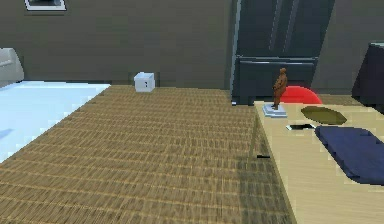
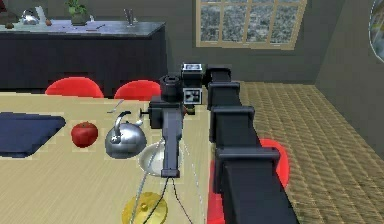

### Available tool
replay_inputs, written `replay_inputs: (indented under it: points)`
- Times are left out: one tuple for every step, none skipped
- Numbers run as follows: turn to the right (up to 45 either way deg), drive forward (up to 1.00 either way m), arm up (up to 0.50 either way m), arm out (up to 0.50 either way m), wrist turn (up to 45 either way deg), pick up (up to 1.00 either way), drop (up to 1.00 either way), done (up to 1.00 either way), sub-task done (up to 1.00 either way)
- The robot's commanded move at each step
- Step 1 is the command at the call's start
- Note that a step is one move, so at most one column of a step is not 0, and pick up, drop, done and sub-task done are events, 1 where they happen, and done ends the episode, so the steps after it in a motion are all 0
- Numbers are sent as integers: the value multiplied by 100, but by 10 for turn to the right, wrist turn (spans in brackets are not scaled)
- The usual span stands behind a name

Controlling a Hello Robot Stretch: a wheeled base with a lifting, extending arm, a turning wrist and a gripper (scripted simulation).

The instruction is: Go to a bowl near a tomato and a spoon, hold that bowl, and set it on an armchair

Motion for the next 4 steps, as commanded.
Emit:
replay_inputs:
  points:
    - [0, 0, 0, 0, 450, 0, 0, 0, 0]
    - [0, 0, 0, 0, 450, 0, 0, 0, 0]
    - [0, 0, 0, 0, 450, 0, 0, 0, 0]
    - [0, 0, 0, 0, 210, 0, 0, 0, 0]
